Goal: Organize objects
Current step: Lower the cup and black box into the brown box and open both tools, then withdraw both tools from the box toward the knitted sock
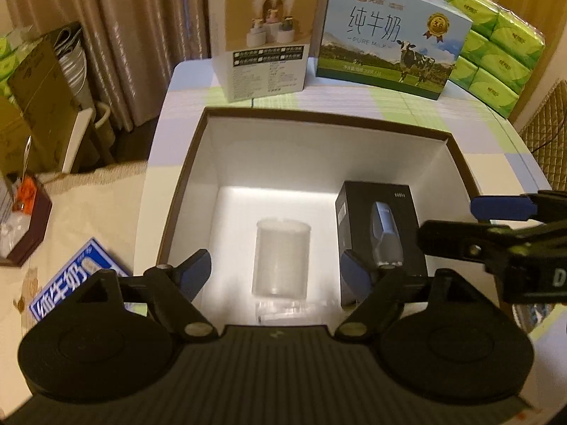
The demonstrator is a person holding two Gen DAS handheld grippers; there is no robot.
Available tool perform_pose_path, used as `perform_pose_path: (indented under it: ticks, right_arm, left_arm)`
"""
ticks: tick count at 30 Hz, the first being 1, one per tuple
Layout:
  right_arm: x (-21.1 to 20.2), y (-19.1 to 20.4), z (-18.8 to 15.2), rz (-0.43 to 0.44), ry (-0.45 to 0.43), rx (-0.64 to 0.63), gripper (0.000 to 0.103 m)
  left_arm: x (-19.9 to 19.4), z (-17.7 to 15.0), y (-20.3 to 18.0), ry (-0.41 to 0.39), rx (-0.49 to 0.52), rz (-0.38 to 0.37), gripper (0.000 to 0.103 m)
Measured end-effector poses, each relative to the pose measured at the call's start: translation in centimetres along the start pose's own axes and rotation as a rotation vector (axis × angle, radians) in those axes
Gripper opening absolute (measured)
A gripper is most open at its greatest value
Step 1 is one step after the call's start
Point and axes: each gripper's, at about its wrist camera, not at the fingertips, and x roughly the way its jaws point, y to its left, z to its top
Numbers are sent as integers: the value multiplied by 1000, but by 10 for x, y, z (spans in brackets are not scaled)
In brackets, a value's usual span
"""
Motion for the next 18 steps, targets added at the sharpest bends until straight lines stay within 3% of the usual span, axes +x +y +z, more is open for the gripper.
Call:
perform_pose_path:
  ticks: [8,18]
  right_arm:
    - [-38,4,-24,43,-22,-15,85]
    - [-84,1,-54,72,-36,9,91]
  left_arm:
    - [-38,-22,-5,8,-64,37,80]
    - [-88,-56,-25,-28,-109,21,81]
